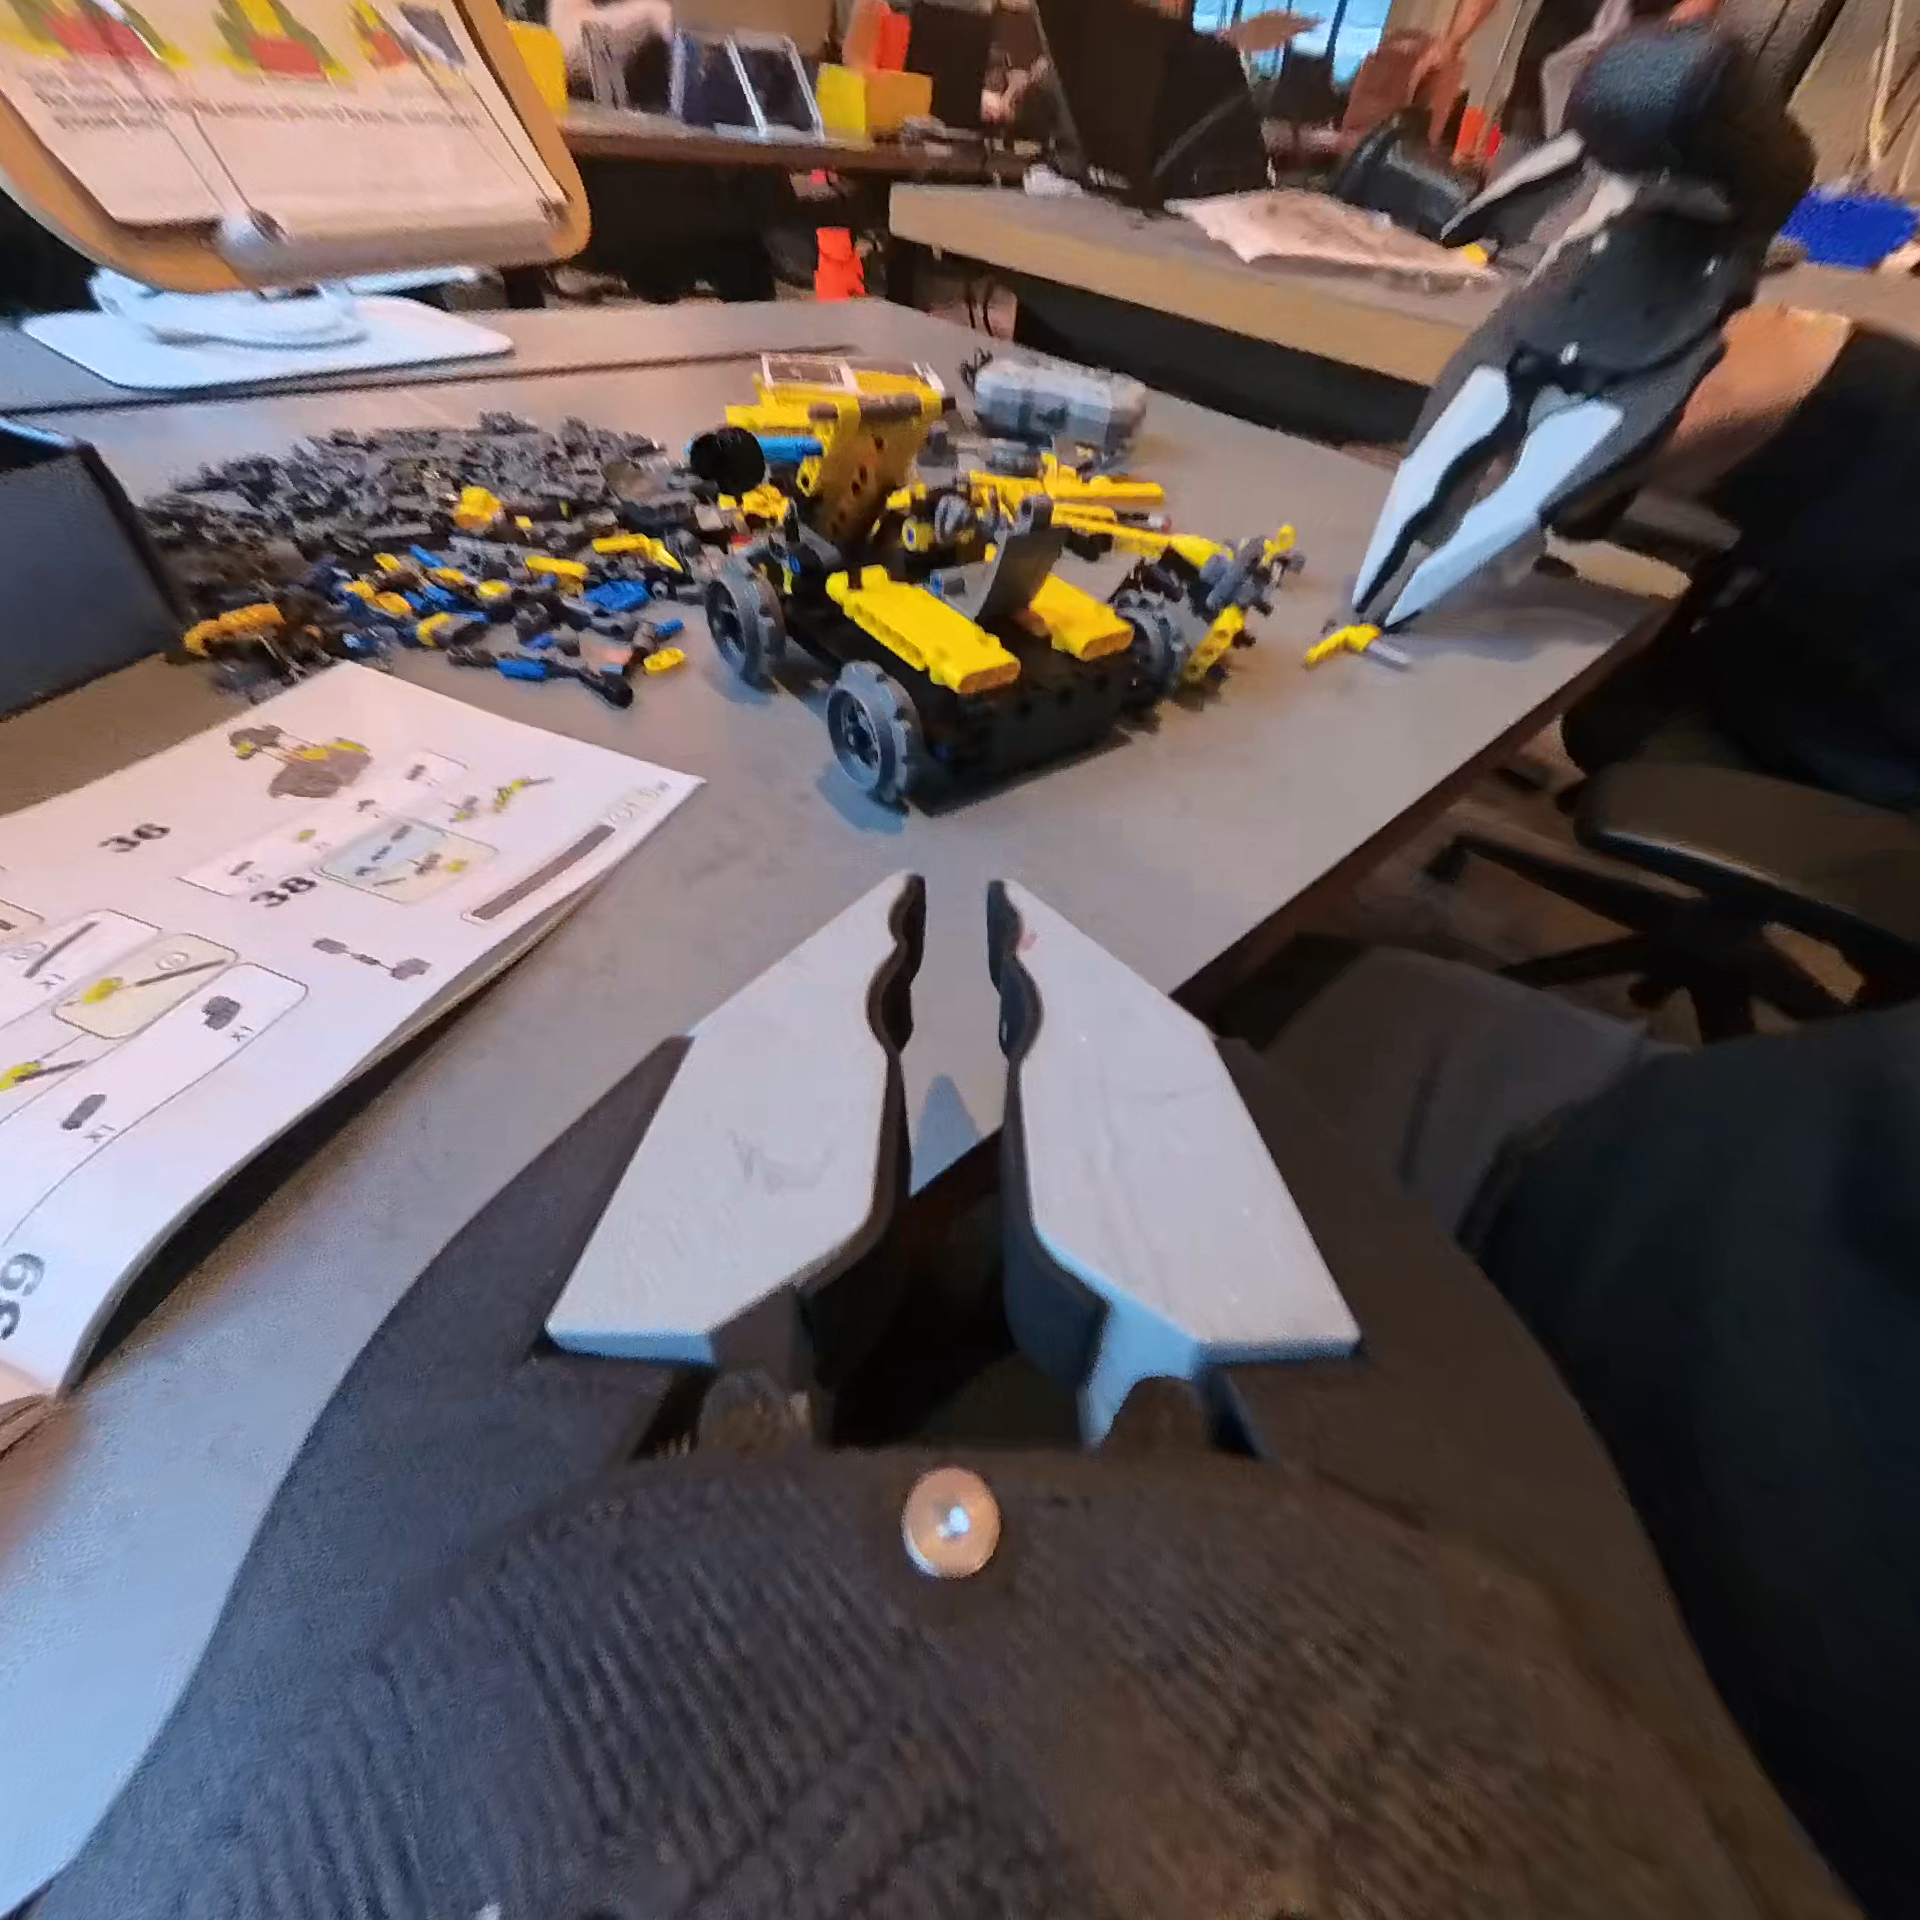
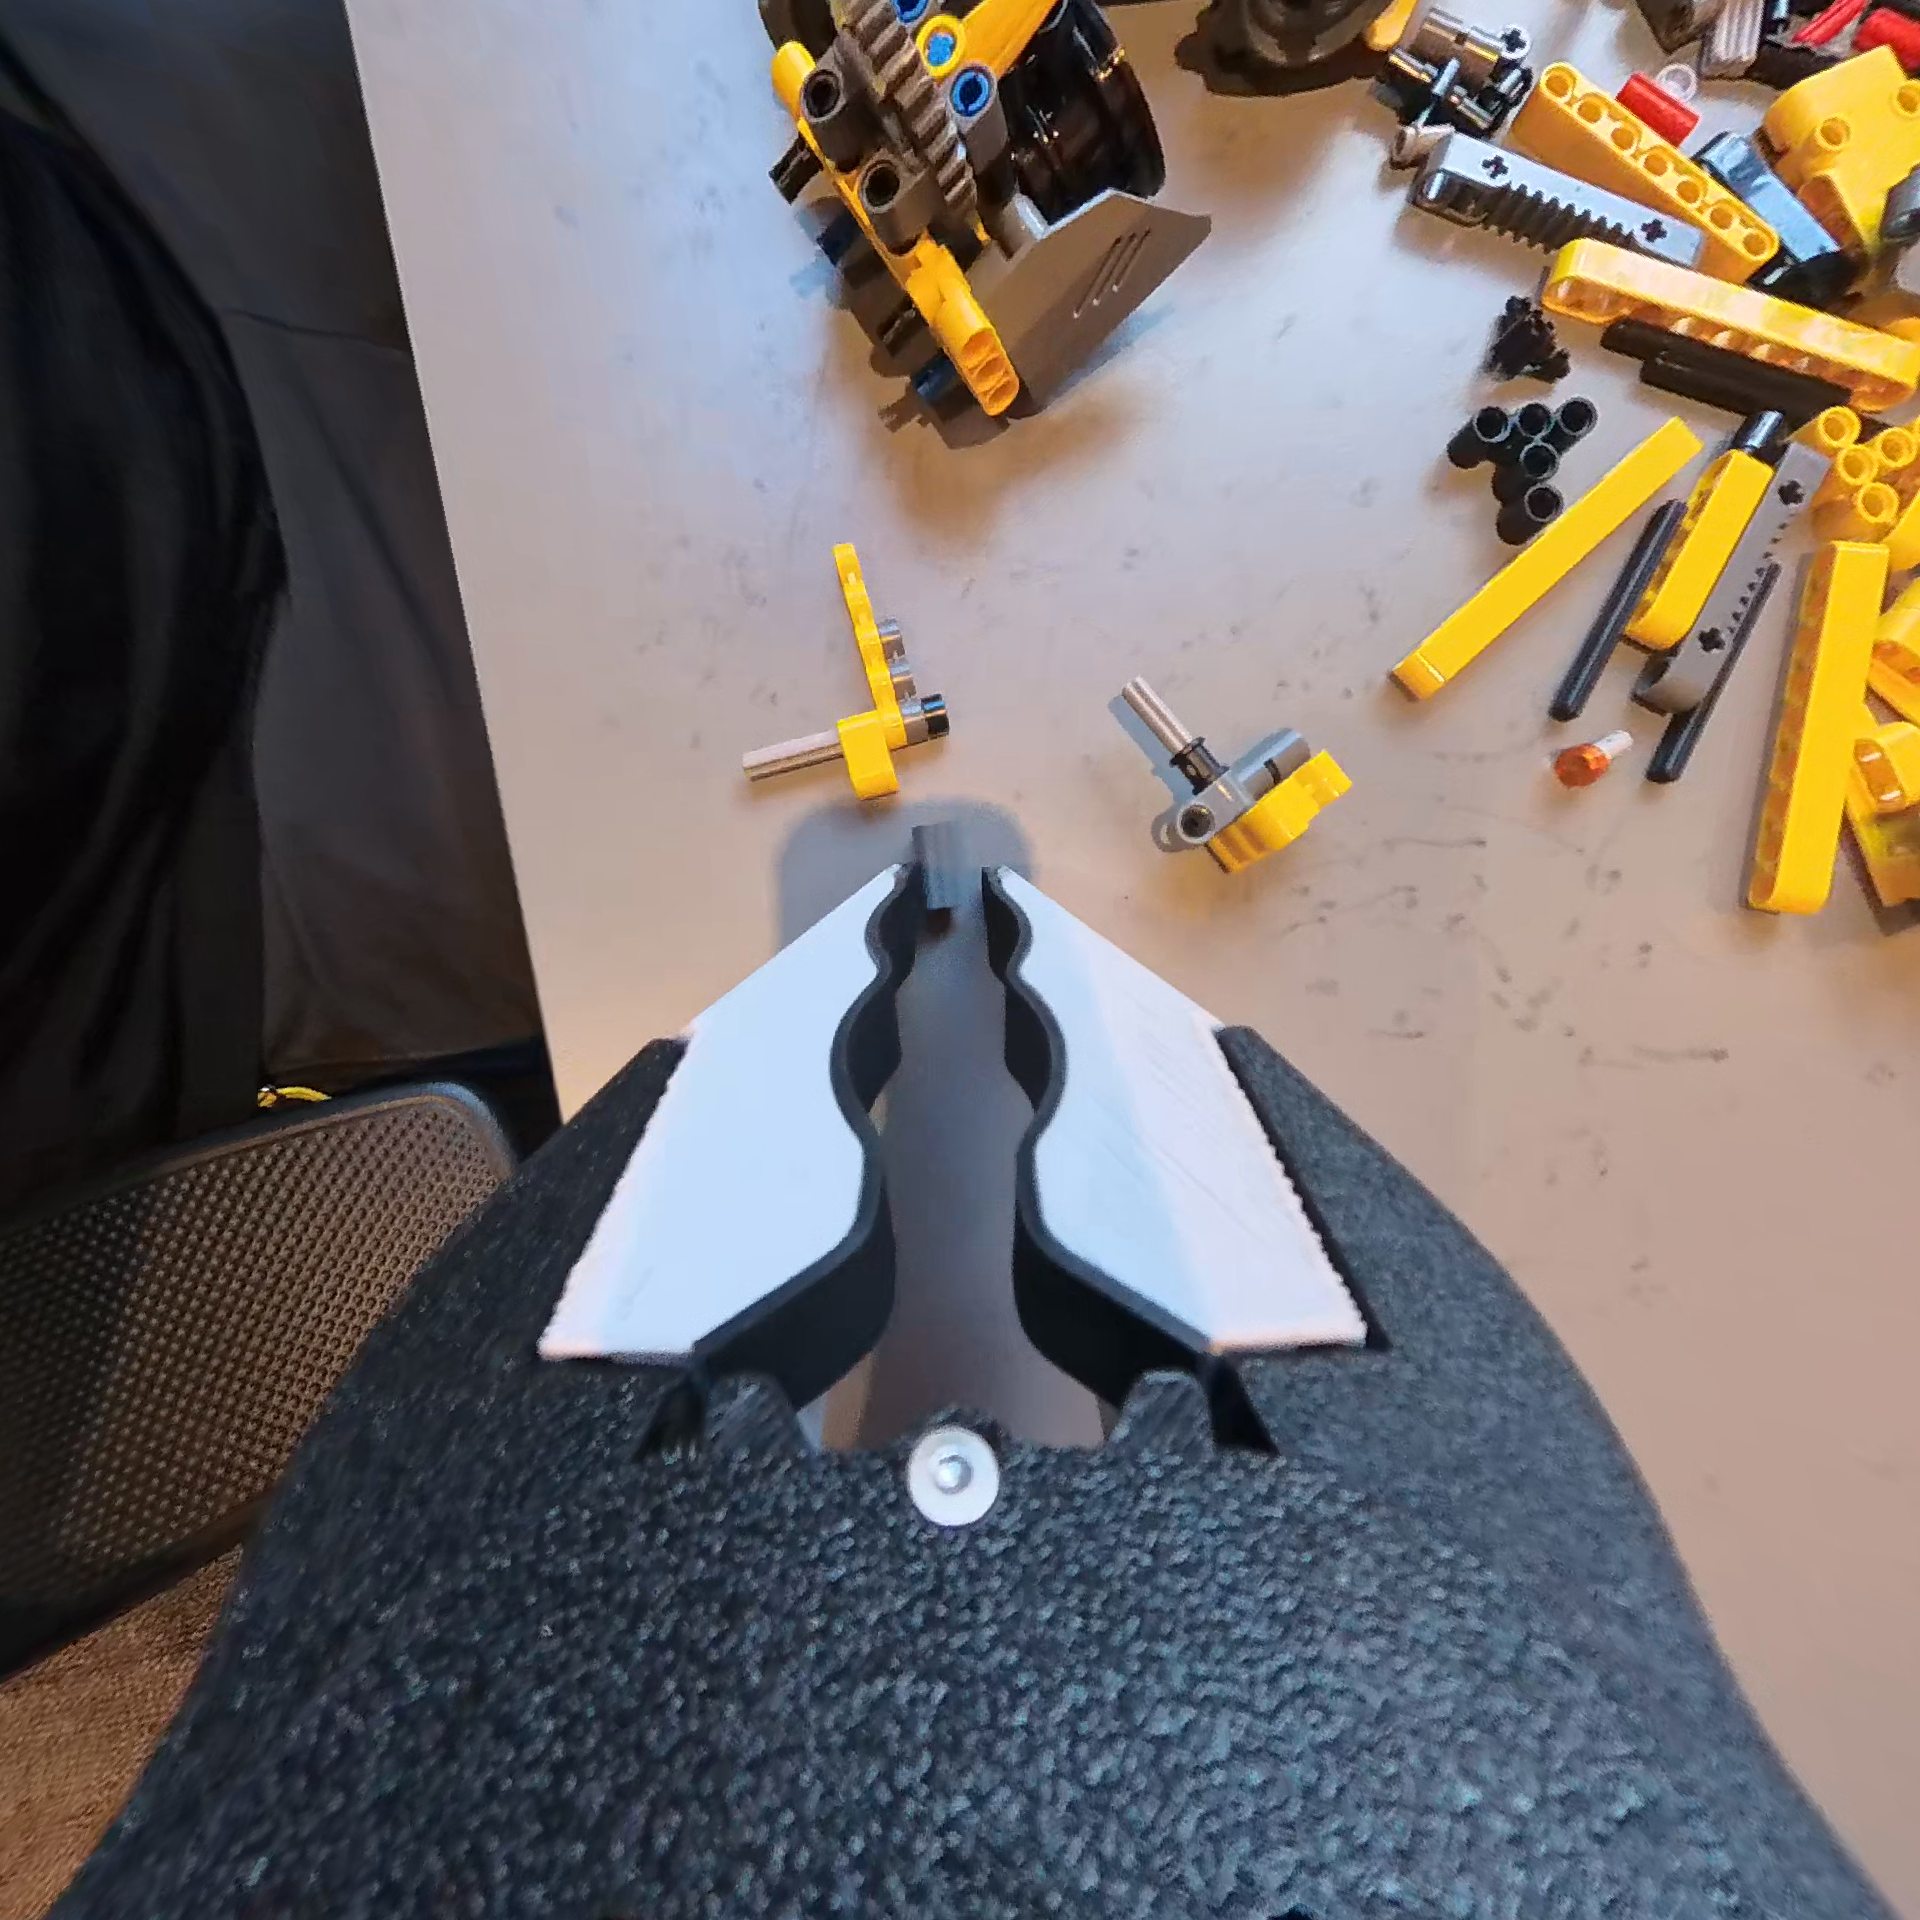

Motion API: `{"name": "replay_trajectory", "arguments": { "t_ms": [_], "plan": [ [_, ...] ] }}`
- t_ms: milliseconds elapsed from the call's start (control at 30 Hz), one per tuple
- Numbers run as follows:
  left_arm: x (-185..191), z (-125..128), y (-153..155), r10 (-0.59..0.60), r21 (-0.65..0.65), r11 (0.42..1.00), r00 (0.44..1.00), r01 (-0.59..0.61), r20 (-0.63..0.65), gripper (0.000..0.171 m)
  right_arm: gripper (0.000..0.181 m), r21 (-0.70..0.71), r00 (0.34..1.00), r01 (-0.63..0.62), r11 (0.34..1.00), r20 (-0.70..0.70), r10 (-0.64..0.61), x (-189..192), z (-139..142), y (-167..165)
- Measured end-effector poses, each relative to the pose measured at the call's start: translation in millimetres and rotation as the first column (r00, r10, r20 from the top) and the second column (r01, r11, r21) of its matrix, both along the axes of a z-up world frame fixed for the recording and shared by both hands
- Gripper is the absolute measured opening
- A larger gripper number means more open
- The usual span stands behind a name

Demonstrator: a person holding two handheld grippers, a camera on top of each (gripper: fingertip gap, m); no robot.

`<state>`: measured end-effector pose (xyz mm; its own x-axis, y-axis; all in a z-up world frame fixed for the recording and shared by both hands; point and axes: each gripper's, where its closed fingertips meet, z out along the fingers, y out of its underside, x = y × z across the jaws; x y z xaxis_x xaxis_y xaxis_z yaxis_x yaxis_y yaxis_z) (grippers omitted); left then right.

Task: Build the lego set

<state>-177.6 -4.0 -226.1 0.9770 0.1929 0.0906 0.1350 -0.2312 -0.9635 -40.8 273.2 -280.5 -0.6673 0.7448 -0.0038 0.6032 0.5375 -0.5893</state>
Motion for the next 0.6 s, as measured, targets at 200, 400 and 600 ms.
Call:
{"name": "replay_trajectory", "arguments": {
  "t_ms": [200, 400, 600],
  "plan": [
    [-4, -13, 4, -0.017, -0.057, 0.998, 1.0, 0.018, 0.017, 0.014, 0.016, -0.047, 0.999, 0.002, 0.999, -0.039, -0.003, -6, 11, -7],
    [-4, -15, 9, -0.037, -0.056, 0.998, 0.999, 0.038, 0.026, 0.014, 0.017, -0.214, 0.966, 0.003, 0.977, -0.253, -0.058, -24, 56, -15],
    [-10, -22, 14, -0.028, -0.101, 0.995, 0.998, 0.022, -0.054, 0.006, 0.016, -0.355, 0.844, 0.008, 0.935, -0.5, -0.197, -68, 115, 7]
  ]
}}
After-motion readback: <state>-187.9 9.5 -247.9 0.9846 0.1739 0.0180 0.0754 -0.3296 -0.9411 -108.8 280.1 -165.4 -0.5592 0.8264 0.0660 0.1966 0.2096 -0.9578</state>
